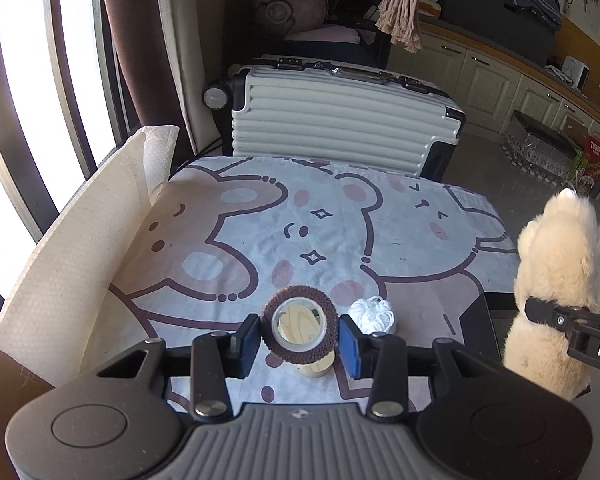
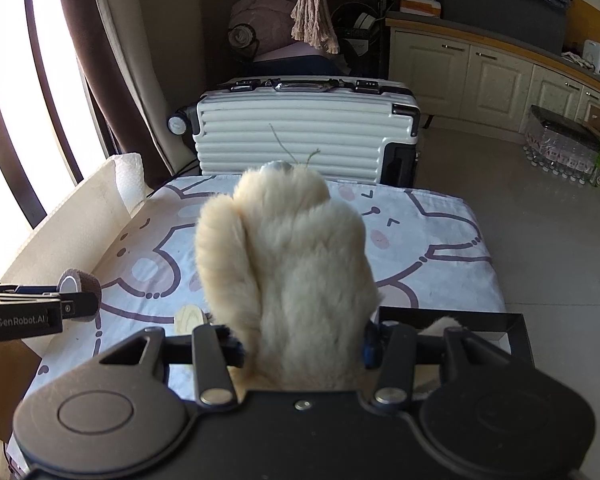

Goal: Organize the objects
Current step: 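Lift the plush and tape roll and carry both over the black box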

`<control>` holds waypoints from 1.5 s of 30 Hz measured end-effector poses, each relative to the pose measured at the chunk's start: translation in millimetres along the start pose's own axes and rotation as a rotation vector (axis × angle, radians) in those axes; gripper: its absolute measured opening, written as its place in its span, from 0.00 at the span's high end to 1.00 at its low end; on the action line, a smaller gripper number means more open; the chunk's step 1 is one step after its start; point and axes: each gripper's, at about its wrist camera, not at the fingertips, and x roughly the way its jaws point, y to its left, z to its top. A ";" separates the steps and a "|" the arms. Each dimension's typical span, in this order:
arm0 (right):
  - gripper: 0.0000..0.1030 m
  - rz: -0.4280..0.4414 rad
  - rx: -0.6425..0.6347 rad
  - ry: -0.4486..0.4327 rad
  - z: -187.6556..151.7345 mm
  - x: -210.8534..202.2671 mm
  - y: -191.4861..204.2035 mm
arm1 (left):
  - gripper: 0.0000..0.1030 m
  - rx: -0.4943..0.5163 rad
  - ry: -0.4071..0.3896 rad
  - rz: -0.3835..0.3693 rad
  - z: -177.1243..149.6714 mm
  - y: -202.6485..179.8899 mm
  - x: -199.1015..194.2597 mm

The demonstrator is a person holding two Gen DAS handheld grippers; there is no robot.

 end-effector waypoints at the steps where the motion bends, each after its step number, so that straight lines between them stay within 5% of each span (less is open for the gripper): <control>1: 0.53 0.000 0.005 -0.007 0.5 -2.1 -2.9 | 0.58 0.003 0.000 -0.004 0.5 -2.4 0.5; 23: 0.53 -0.137 0.120 -0.098 -7.7 -24.0 -94.3 | 0.58 0.098 0.008 -0.126 6.5 -85.1 19.9; 32: 0.53 -0.213 0.098 -0.106 -14.8 -5.1 -126.7 | 0.58 0.174 0.029 -0.168 5.0 -123.8 37.0; 40: 0.53 -0.280 0.048 -0.209 -20.0 15.7 -148.8 | 0.58 0.185 0.035 -0.218 8.8 -149.1 57.5; 45: 0.53 -0.263 0.018 -0.134 -28.6 43.0 -159.9 | 0.58 0.198 0.050 -0.231 10.0 -162.2 73.6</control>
